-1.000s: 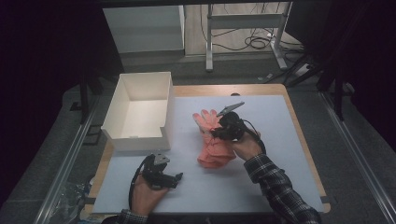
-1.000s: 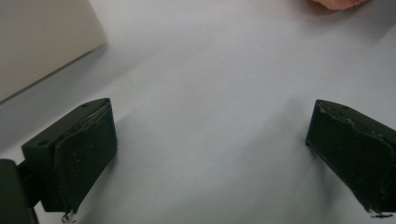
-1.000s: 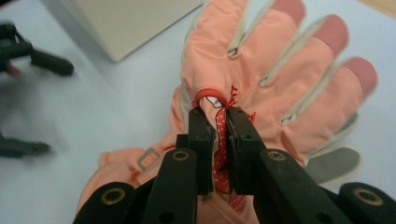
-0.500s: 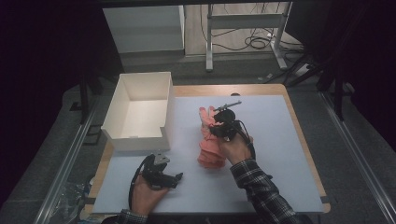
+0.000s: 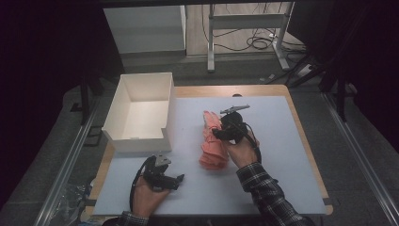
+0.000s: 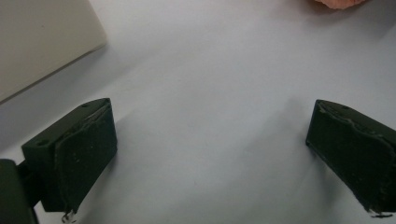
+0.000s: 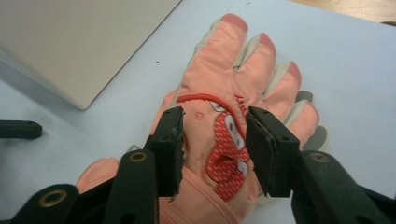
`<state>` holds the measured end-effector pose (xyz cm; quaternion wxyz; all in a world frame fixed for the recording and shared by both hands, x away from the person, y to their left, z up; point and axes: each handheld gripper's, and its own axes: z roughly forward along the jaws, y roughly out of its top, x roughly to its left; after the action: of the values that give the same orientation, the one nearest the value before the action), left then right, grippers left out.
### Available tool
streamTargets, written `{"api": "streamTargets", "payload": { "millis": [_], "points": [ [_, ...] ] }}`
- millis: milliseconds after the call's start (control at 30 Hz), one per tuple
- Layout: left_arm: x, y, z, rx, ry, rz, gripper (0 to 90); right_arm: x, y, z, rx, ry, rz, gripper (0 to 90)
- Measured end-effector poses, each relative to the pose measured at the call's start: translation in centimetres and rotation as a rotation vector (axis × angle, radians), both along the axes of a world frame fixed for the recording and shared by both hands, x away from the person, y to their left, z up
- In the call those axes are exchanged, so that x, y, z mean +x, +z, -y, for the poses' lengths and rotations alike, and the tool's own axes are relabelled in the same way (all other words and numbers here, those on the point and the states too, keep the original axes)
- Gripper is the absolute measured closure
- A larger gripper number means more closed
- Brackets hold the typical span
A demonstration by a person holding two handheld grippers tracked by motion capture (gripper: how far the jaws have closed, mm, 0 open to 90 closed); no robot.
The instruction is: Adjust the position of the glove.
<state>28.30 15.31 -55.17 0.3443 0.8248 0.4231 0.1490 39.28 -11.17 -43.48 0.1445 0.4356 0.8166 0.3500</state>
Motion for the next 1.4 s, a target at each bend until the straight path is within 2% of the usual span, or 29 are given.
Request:
{"api": "streamTargets", "payload": {
  "millis": [267,400,633,833,1033,1233,1400],
  "points": [
    [0.0,0.0,0.0,0.0,0.0,-0.001,1.9,-0.2,0.8,1.3,0.019,0.037,0.024,48.7],
    [0.0,0.0,0.0,0.0,0.0,-0.002,1.9,-0.3,1.0,2.3,0.007,0.061,0.052,47.1],
    [0.0,0.0,0.0,0.0,0.0,-0.003,2.0,-0.5,0.1,4.5,-0.002,0.081,0.063,47.9],
    [0.0,0.0,0.0,-0.001,-0.001,-0.004,1.9,-1.0,-1.3,6.6,0.022,0.11,0.062,59.1],
    [0.0,0.0,0.0,-0.003,0.002,-0.004,1.9,-2.0,-3.4,8.4,0.044,0.139,0.043,70.8],
    [0.0,0.0,0.0,-0.002,0.002,-0.004,1.8,-2.9,-5.0,9.2,0.066,0.162,0.016,79.0],
    [0.0,0.0,0.0,-0.002,0.002,-0.003,1.9,-3.7,-6.1,9.1,0.068,0.187,-0.001,80.6]
  ]
}}
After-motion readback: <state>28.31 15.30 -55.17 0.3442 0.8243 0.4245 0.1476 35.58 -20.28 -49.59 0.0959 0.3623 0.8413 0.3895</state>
